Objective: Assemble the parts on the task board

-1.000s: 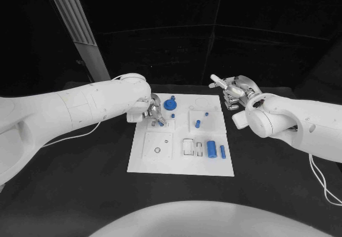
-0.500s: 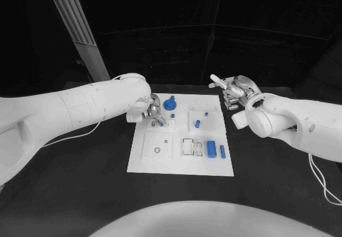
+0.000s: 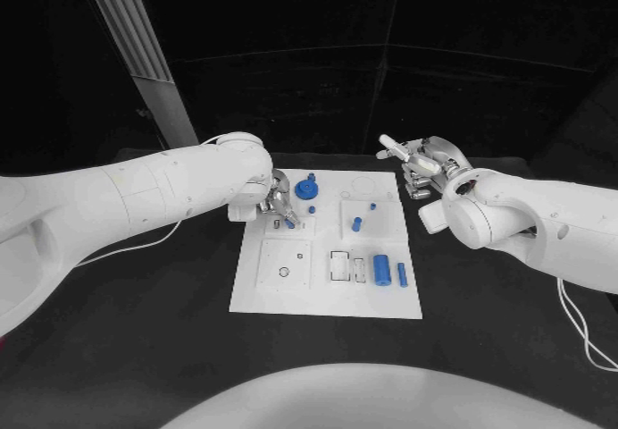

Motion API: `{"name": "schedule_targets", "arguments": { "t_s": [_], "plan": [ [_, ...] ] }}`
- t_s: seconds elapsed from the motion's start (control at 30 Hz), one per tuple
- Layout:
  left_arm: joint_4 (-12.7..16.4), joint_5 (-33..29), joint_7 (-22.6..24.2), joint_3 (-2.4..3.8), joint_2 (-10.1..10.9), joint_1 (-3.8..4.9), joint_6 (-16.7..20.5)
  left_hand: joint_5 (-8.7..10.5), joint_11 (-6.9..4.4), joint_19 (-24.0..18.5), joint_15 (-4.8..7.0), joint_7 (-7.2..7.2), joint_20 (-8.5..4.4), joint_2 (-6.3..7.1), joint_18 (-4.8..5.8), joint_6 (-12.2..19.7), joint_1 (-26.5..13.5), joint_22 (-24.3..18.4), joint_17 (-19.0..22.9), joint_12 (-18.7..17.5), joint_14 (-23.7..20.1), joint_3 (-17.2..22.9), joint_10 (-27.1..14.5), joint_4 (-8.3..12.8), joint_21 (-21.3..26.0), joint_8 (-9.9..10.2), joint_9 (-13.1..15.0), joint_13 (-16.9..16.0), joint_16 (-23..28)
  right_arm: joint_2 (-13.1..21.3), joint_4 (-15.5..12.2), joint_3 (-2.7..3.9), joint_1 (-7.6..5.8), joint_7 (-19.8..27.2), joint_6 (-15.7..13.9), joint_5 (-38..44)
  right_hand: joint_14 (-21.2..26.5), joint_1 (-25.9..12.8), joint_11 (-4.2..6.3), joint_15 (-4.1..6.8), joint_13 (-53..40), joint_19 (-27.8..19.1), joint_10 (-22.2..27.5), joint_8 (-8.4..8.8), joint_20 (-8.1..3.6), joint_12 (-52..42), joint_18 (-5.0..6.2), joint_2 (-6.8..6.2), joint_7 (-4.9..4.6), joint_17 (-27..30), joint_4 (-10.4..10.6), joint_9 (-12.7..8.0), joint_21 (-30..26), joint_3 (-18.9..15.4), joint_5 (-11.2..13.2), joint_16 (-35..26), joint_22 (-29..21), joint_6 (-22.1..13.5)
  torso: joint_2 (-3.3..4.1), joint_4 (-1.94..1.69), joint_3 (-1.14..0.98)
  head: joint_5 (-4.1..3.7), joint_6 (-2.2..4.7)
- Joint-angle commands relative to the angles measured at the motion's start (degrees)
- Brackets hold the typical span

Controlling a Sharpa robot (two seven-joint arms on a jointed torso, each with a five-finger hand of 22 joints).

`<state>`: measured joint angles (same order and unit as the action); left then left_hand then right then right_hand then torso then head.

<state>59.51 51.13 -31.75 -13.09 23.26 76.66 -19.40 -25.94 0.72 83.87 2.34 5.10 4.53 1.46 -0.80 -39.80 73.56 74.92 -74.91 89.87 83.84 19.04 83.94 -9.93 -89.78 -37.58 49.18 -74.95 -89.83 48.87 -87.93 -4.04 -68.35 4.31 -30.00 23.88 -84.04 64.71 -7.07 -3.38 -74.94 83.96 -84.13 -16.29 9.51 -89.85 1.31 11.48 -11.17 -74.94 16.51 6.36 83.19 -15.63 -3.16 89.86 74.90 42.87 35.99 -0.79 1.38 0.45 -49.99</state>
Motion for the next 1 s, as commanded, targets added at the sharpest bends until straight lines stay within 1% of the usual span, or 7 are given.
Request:
{"name": "schedule_targets", "arguments": {
  "t_s": [0.03, 0.43, 0.87, 1.0],
  "plan": [
    [-0.18, 1.0, -0.42, -0.31, 0.0, -0.5, -1.08, 0.24, 0.35, 5.97, -0.27, -0.59, 0.24, -0.06, 0.75, 0.01, -0.67, 15.02, -15.09, 0.13, 6.16, -0.15, 6.06, -0.23, -0.1, 0.43, -0.09, -15.05, -0.17, -0.01, -0.06, 0.03, -0.09, 0.26, 0.22, 0.13, -5.96, 0.2, -0.29, -0.28, -15.06, 1.06, -5.87, -0.21, 0.32, -0.15, 0.58, 0.57, -0.49, -15.06, 0.13, 0.07, 0.23, -0.32, 0.29, 0.14, 12.5, -0.41, -0.01, -0.01, 0.0, -0.01, -0.01],
    [-0.14, 1.0, -0.38, -0.31, 0.0, -0.52, -1.45, 0.37, 0.43, 5.95, -0.36, -0.49, 0.31, 0.62, 0.75, -0.29, -2.18, 15.01, -15.09, 0.13, 6.16, -1.8, 6.06, -1.48, -0.09, 0.72, -0.46, -15.05, -0.17, -0.04, -0.07, 0.03, -0.09, 0.26, 0.24, 0.13, -5.96, 0.2, -0.29, -0.28, -15.06, 1.06, -5.87, -0.21, 0.32, -0.15, 0.58, 0.57, -0.49, -15.06, 0.13, 0.07, 0.23, -0.32, 0.29, 0.14, 12.5, -0.41, 0.0, -0.01, 0.0, -0.08, -0.01],
    [-0.17, 1.0, -0.61, -0.31, -0.04, -0.54, -1.89, 0.44, 0.46, 5.96, -0.4, -0.46, 0.34, 0.93, 0.75, -0.36, -2.6, 15.01, -15.09, 0.13, 6.16, -2.48, 6.06, -1.82, -0.1, 0.84, -0.59, -15.05, -0.17, -0.08, -0.06, 0.03, -0.09, 0.24, 0.31, 0.12, -5.96, 0.2, -0.29, -0.28, -15.06, 1.06, -5.87, -0.21, 0.32, -0.15, 0.58, 0.57, -0.49, -15.06, 0.13, 0.07, 0.23, -0.32, 0.29, 0.14, 12.5, -0.41, -0.01, -0.03, 0.01, -0.05, -0.01],
    [-0.15, 1.0, -0.75, -0.31, -0.04, -0.55, -1.95, 0.74, 0.47, 6.01, -0.43, -0.44, 0.36, 1.08, 0.76, -0.45, -2.81, 15.04, -15.09, 0.13, 6.16, -2.97, 6.06, -2.03, -0.14, 0.89, -0.67, -15.05, -0.17, -0.11, -0.05, 0.03, -0.09, 0.24, 0.33, 0.12, -5.96, 0.2, -0.29, -0.28, -15.06, 1.06, -5.87, -0.21, 0.32, -0.15, 0.58, 0.57, -0.49, -15.06, 0.13, 0.07, 0.23, -0.32, 0.29, 0.14, 12.5, -0.41, 0.0, -0.05, 0.02, -0.03, -0.01]
  ]
}}
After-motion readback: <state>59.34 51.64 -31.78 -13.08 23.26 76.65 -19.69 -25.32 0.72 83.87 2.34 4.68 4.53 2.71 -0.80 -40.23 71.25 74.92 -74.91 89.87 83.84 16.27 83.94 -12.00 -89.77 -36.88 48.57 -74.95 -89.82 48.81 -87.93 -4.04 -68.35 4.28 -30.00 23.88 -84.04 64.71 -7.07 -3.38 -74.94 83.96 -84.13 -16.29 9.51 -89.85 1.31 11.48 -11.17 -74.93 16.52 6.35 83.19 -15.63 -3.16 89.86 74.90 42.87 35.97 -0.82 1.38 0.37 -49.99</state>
